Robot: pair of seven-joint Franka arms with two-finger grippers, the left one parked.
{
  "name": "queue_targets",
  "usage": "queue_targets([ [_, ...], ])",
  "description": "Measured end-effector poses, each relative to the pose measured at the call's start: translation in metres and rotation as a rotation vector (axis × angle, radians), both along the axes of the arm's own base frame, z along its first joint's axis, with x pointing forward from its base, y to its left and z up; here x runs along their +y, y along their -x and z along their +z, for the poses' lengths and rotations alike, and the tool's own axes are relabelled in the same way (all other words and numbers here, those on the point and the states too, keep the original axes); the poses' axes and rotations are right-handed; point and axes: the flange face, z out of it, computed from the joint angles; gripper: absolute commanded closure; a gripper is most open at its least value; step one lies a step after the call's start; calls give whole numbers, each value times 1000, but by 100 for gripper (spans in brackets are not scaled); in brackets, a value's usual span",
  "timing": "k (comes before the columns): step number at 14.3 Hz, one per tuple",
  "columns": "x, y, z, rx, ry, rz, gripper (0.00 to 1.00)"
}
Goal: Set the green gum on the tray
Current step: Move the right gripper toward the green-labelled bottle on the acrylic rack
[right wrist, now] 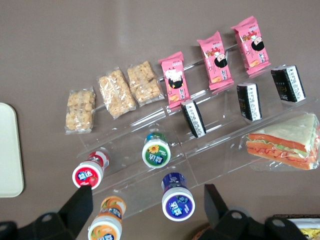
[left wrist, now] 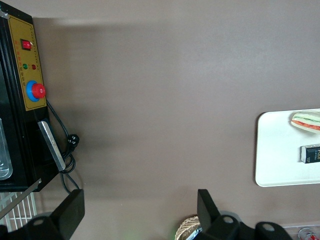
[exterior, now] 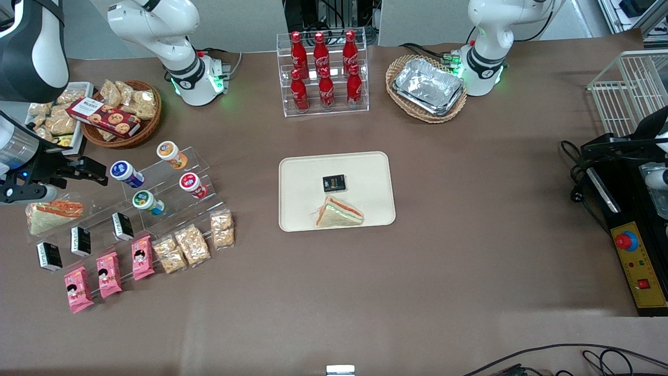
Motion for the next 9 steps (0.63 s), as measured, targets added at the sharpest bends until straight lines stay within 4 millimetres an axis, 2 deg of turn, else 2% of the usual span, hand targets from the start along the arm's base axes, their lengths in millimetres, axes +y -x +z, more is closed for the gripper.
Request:
queue_targets([
  [9,1,-3,4,-26,1,3,0],
])
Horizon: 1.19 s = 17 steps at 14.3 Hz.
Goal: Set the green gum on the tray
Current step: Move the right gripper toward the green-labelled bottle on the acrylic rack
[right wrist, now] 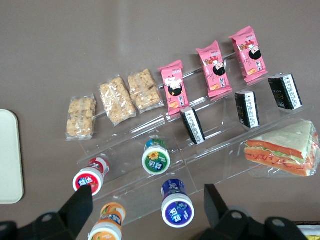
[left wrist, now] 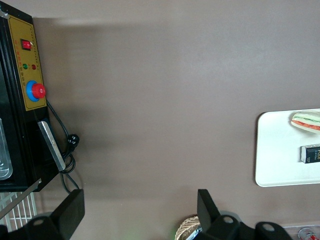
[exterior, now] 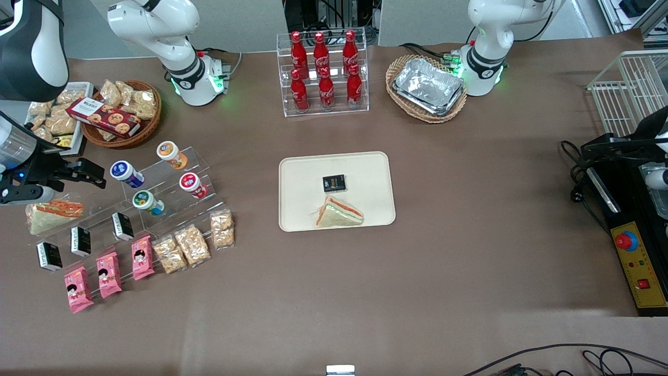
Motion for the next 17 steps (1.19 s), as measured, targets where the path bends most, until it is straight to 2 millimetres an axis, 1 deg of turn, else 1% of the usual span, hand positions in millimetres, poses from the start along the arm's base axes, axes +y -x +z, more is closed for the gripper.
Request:
queue_targets([
  [6,-3,8,-1,39,-6,120,0],
  [8,-10,19,0,48,-12,146,0],
  [11,-24,46,2,50,-29,147,0],
  [14,-26,71,4,45,-42,146,0],
  [15,-25,75,4,42,-44,148,0],
  [17,-25,77,2,35,-44,149,0],
])
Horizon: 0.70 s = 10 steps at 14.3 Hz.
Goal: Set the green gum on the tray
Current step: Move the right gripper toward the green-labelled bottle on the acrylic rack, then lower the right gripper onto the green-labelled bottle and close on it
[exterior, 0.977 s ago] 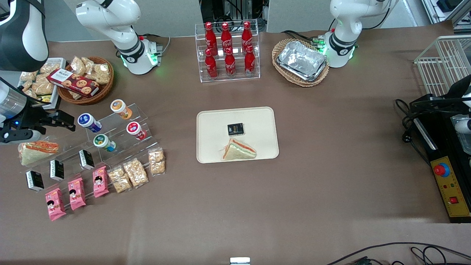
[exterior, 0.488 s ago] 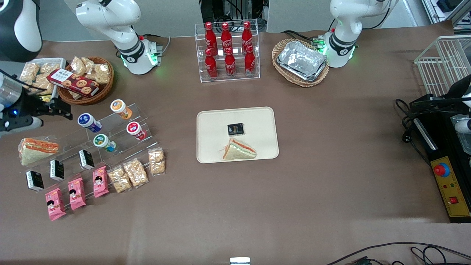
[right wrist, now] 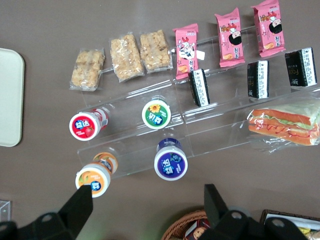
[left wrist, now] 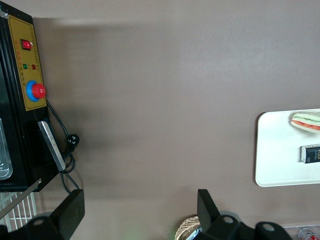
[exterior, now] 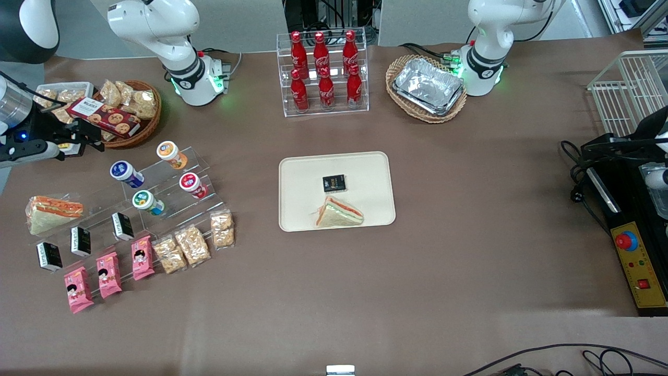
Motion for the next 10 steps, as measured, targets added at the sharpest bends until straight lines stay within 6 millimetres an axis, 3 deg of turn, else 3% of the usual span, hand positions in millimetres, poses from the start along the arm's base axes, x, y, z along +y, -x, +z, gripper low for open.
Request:
queue_targets([
  [4,4,-5,-26,-25,3,7,0],
  [10,13,-29,-94,-7,17,23,0],
])
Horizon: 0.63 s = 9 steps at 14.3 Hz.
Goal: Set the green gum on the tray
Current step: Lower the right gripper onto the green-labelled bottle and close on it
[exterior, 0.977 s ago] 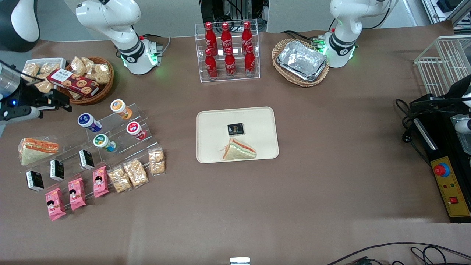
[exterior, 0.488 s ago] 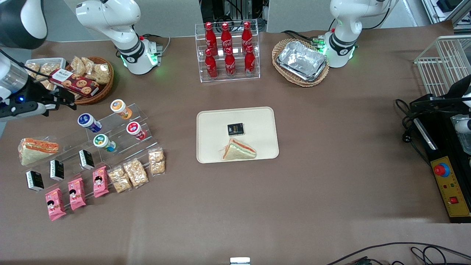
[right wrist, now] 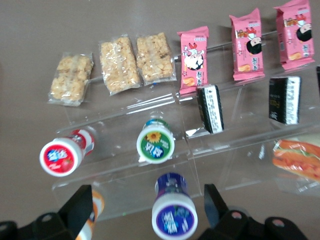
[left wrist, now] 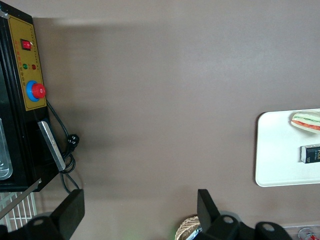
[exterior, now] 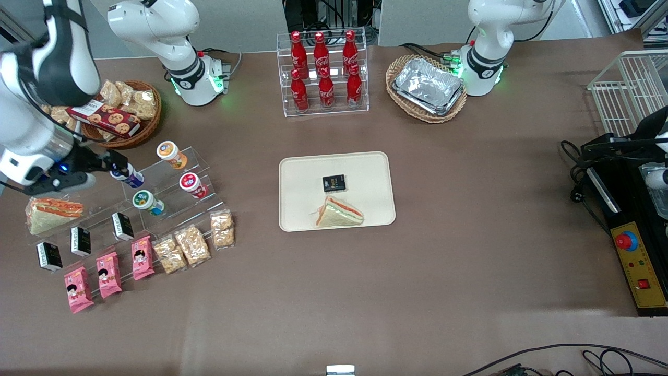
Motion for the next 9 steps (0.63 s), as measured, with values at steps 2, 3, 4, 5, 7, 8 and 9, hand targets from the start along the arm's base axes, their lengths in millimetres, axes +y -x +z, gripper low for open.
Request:
queue_targets([
  [2,2,-4,-32,-9,5,4,0],
  [3,3,-3,-49,-13,7,5,0],
  [4,3,-2,-65,-16,8,6,0],
  [5,4,-1,-79,-18,10,7,0],
  [7,4,-2,-100,-19,14,8,0],
  [8,4,-4,-109,-20,16,8,0],
  [9,4,-5,-116,-22,18,9,0],
])
